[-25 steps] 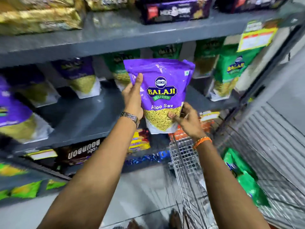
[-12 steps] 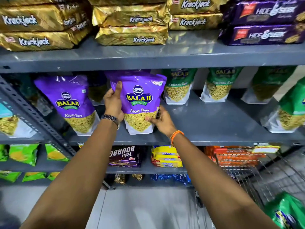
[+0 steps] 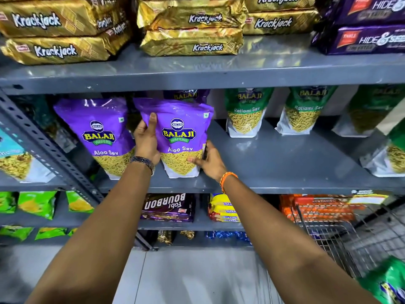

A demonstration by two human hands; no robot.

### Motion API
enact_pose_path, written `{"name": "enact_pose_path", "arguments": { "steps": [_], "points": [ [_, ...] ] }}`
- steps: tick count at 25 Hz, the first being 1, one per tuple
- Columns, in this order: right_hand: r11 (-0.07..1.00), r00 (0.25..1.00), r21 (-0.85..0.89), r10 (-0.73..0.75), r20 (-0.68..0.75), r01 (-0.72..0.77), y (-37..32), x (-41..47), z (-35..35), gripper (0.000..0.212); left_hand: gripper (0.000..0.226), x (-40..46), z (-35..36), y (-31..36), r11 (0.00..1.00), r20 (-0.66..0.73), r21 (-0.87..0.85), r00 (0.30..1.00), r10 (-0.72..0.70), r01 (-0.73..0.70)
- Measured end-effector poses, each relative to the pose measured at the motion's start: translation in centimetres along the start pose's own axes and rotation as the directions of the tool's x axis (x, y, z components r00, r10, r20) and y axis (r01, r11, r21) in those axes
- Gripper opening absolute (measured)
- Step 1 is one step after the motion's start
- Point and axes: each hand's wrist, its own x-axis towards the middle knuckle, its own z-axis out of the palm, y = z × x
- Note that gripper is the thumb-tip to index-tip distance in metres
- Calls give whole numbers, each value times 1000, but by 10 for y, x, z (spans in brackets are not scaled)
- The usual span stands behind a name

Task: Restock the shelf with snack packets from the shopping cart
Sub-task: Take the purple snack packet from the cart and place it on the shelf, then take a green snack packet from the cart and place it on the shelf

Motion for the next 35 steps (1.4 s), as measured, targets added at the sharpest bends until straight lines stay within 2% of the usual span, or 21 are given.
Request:
{"name": "enact_pose_path", "arguments": {
  "steps": [1,2,4,6,9,13,16,18,20,22,24,26,28,30,32,35],
  "points": [
    [1000,1000,-6,11,13,-11,-2,-2,-1,71,10,-2,0,0,1000,6,-15,1000,-3,3],
    [1000,999,-5,26,27,-25,-4,-4,-4,72,12,-4,0,1,999,6,-35,1000,-24,24],
    [998,998,32,56,36,-57,-7,-13,-14,74,38,-16,-2,4,998,-74,-35,996,-56,54],
    [995,998,70,70,-3,-70,-13,-28,-30,77,55,-34,-5,6,996,-193,-70,979,-68,55],
    [989,994,141,61,-85,-49,-20,-56,-60,76,54,-66,-3,-1,997,-258,-68,965,-52,36],
    [974,970,224,43,-238,12,-21,-109,-113,68,34,-115,32,-30,984,-109,-102,981,-159,148],
    [964,925,259,46,-376,58,-7,-159,-155,63,43,-151,73,-59,956,53,-63,957,-284,287],
    [958,875,281,84,-477,61,12,-199,-187,63,47,-174,102,-81,927,148,-8,917,-371,376],
    [949,795,312,151,-587,50,39,-250,-220,63,47,-196,130,-107,884,227,77,855,-466,461],
    [933,676,360,256,-691,14,72,-310,-248,57,47,-219,158,-137,837,309,180,778,-547,516],
    [904,520,426,381,-765,-37,103,-367,-261,50,47,-248,182,-168,791,399,325,683,-611,518],
    [867,321,490,490,-810,-88,134,-417,-264,47,45,-284,206,-197,741,492,478,555,-671,471],
    [818,127,563,575,-808,-119,163,-458,-261,43,42,-321,229,-226,680,547,602,404,-733,418],
    [753,-22,645,648,-761,-129,182,-484,-258,42,42,-350,253,-254,623,562,697,269,-782,356],
    [710,-87,684,681,-727,-164,200,-500,-258,37,41,-372,273,-284,578,551,763,176,-815,289],
    [656,-115,719,715,-690,-232,230,-512,-262,33,40,-412,288,-338,502,494,847,88,-865,174]
  ]
}}
